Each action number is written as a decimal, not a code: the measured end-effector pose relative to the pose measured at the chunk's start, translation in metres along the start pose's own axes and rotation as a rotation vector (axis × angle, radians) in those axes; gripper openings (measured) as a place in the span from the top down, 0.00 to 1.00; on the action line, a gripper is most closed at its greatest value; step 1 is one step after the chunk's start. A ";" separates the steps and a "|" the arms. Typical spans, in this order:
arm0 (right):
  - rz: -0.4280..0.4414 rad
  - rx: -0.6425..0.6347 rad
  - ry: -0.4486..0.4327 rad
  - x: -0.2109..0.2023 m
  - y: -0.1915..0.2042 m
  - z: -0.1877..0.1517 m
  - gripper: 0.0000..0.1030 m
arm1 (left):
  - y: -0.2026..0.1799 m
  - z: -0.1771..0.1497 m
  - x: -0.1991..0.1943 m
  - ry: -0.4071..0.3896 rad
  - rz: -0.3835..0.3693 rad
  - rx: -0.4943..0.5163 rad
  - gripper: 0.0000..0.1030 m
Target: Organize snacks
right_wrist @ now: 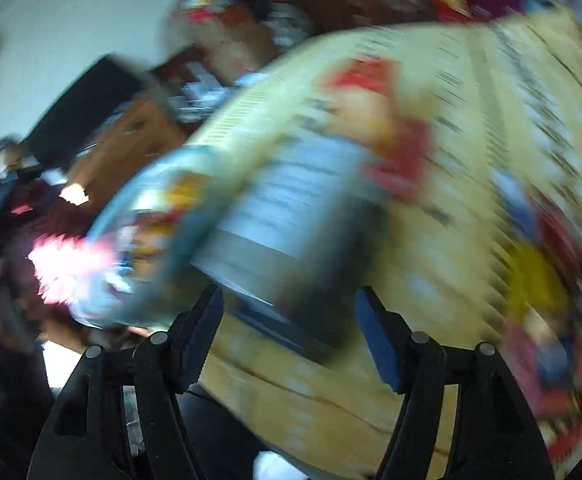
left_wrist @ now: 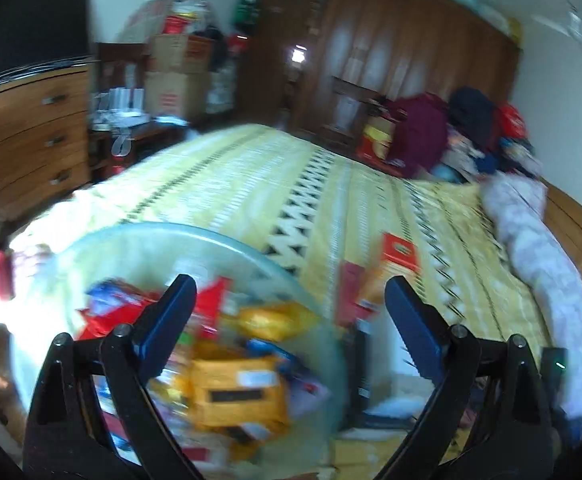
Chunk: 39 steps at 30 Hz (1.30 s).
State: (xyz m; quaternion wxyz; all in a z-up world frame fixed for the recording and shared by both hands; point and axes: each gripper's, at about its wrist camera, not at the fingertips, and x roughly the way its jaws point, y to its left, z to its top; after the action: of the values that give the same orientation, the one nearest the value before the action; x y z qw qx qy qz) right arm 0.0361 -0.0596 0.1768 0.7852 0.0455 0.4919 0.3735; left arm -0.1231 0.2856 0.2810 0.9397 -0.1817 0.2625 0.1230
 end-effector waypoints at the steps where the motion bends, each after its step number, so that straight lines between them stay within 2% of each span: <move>1: -0.055 0.073 0.004 -0.008 -0.038 -0.011 0.29 | -0.016 -0.006 0.004 0.019 -0.041 0.022 0.07; 2: -0.098 0.145 -0.001 -0.018 -0.075 -0.019 0.29 | -0.032 -0.013 0.009 0.044 -0.076 0.042 0.07; 4: -0.160 0.230 -0.027 -0.035 -0.123 -0.022 0.29 | -0.062 -0.028 0.023 0.103 -0.147 0.084 0.07; 6: -0.207 0.235 -0.052 -0.044 -0.155 -0.010 0.29 | -0.086 -0.040 0.032 0.143 -0.185 0.124 0.07; 9: -0.205 0.206 -0.040 -0.036 -0.175 0.021 0.25 | -0.111 -0.052 0.043 0.187 -0.213 0.153 0.07; 10: -0.198 0.178 -0.023 -0.025 -0.181 0.035 0.18 | -0.116 -0.055 0.046 0.199 -0.220 0.154 0.07; 11: -0.183 0.158 0.001 -0.014 -0.185 0.044 0.16 | -0.121 -0.058 0.047 0.209 -0.223 0.151 0.07; 14: -0.198 0.113 0.096 0.029 -0.197 0.069 0.16 | -0.132 -0.066 0.056 0.248 -0.227 0.152 0.07; 16: -0.260 0.086 0.152 0.052 -0.209 0.074 0.17 | -0.141 -0.074 0.061 0.272 -0.225 0.169 0.07; 17: -0.276 0.086 0.159 0.058 -0.215 0.074 0.20 | -0.146 -0.078 0.061 0.283 -0.226 0.178 0.07; 19: -0.249 0.117 0.130 0.056 -0.228 0.072 0.38 | -0.157 -0.084 0.063 0.301 -0.232 0.200 0.07; 21: -0.196 0.151 0.068 0.041 -0.236 0.068 0.49 | -0.167 -0.090 0.065 0.311 -0.241 0.215 0.07; 22: -0.175 0.152 0.042 0.032 -0.236 0.066 0.64 | -0.172 -0.092 0.067 0.317 -0.247 0.220 0.07; 26: -0.121 0.150 -0.063 -0.015 -0.228 0.058 0.74 | -0.196 -0.104 0.078 0.342 -0.282 0.233 0.07; 30: -0.042 0.169 -0.184 -0.071 -0.222 0.045 0.77 | -0.214 -0.121 0.105 0.407 -0.310 0.222 0.07; 35: 0.041 0.231 -0.320 -0.140 -0.224 0.014 0.77 | -0.231 -0.148 0.157 0.490 -0.251 0.236 0.10; 37: 0.055 0.273 -0.355 -0.164 -0.233 -0.004 0.77 | -0.235 -0.157 0.175 0.523 -0.214 0.240 0.13; 39: 0.079 0.334 -0.343 -0.175 -0.253 -0.024 0.77 | -0.237 -0.162 0.184 0.546 -0.208 0.214 0.13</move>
State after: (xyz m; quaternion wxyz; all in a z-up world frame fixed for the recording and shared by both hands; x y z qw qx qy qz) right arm 0.1127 -0.3588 0.1832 0.8236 0.2564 0.4042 0.3042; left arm 0.0348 0.0307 0.1184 0.8557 -0.1342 0.4967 -0.0556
